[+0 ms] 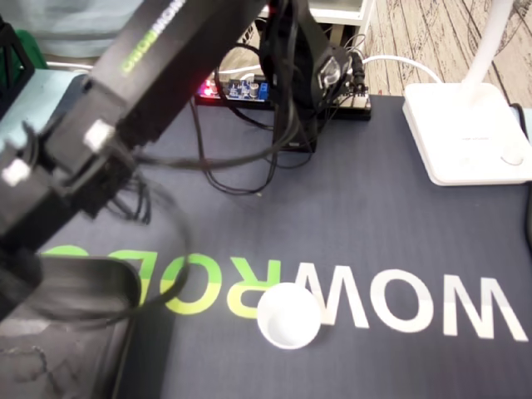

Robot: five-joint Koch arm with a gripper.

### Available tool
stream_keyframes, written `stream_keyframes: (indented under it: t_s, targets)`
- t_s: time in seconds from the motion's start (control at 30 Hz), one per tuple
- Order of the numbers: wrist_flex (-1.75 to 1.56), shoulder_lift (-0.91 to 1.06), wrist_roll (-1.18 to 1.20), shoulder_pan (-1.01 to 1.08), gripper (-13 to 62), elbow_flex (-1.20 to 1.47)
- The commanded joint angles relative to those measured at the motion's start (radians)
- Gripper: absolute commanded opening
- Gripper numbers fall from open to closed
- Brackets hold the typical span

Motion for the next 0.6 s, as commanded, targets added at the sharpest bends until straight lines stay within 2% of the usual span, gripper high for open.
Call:
stream_keyframes:
  t_s: [0.0,0.2,0.57]
  targets:
    - [-0.163,-0.005,0.118,-0.002,-1.2,-0.067]
    - [-0.262,-0.063,0.281,-0.002,-1.2,-0.071]
    - [-0.304,-0.107,0.273,-0.009,-1.3,-0.080]
